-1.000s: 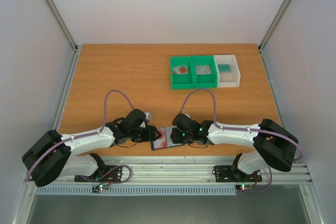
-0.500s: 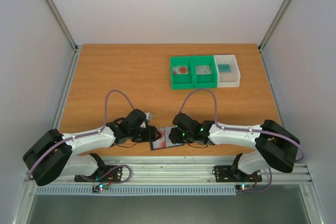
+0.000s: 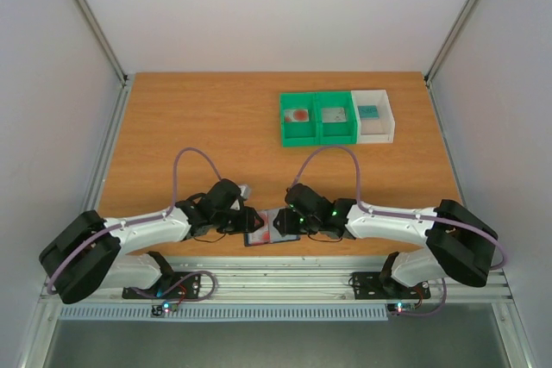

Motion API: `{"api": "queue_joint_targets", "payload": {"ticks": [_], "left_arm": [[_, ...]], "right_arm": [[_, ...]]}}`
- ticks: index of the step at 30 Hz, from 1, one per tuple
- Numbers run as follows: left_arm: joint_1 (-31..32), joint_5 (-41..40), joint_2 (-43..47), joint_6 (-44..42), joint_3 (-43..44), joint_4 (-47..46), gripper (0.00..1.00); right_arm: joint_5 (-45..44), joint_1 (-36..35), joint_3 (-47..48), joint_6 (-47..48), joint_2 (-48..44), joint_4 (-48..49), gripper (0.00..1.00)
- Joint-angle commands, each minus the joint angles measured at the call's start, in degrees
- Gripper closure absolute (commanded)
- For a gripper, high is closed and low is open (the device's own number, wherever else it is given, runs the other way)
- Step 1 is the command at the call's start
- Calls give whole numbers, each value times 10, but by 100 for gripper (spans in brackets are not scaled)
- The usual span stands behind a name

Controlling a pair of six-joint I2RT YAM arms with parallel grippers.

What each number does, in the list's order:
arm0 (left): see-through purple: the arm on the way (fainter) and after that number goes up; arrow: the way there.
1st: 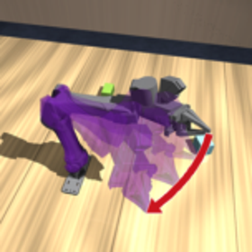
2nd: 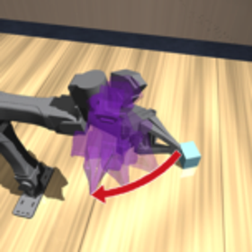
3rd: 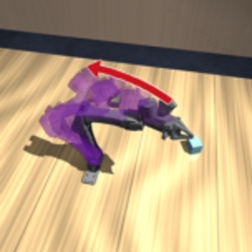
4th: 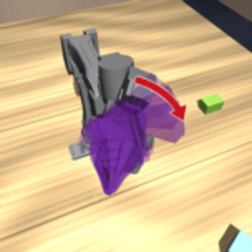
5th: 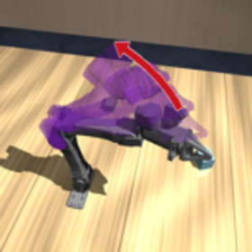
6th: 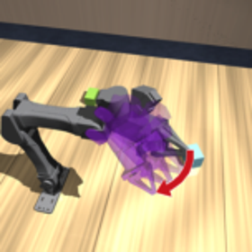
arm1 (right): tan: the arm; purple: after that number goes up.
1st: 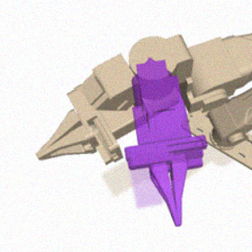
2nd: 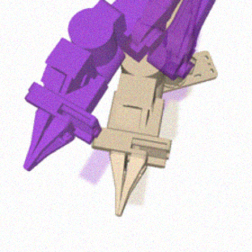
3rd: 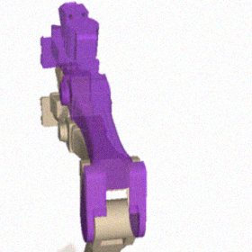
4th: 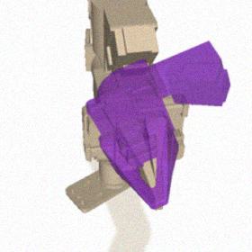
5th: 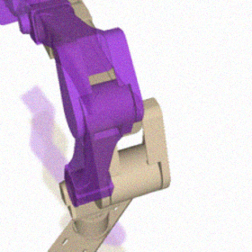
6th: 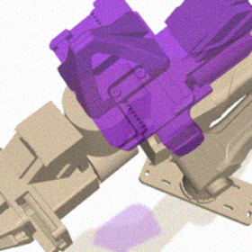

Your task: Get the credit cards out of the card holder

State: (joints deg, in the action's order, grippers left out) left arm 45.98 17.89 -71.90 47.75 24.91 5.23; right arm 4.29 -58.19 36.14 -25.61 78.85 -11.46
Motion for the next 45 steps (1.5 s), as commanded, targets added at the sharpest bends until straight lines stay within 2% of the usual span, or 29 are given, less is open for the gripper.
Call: {"api": "queue_joint_targets", "payload": {"ticks": [1, 7, 14, 18, 24, 29, 39, 45], "left_arm": [[-1, 7, -7, -5, 2, -35, 57], [-1, 11, -11, -5, 3, -38, 65], [-1, 13, -7, 1, 0, -44, 67], [0, 0, 15, 7, 1, -20, 67], [-3, -72, 86, 13, 14, 84, 65], [-26, -92, 136, 25, 11, 132, 60], [-58, -68, 173, 35, -3, 142, 56], [-59, -37, 160, 32, -13, 98, 56]], "right_arm": [[13, -3, -5, 0, -19, 28, 54], [32, -3, -6, 2, -29, 46, 54], [67, -3, -7, 1, -25, 81, 54], [77, -3, -5, -1, -19, 97, 53], [94, -3, 5, -2, 3, 113, 53], [105, -8, 20, -1, 26, 129, 53], [136, -11, 35, -6, 60, 165, 52], [116, -11, 34, 0, 53, 141, 51]]}}
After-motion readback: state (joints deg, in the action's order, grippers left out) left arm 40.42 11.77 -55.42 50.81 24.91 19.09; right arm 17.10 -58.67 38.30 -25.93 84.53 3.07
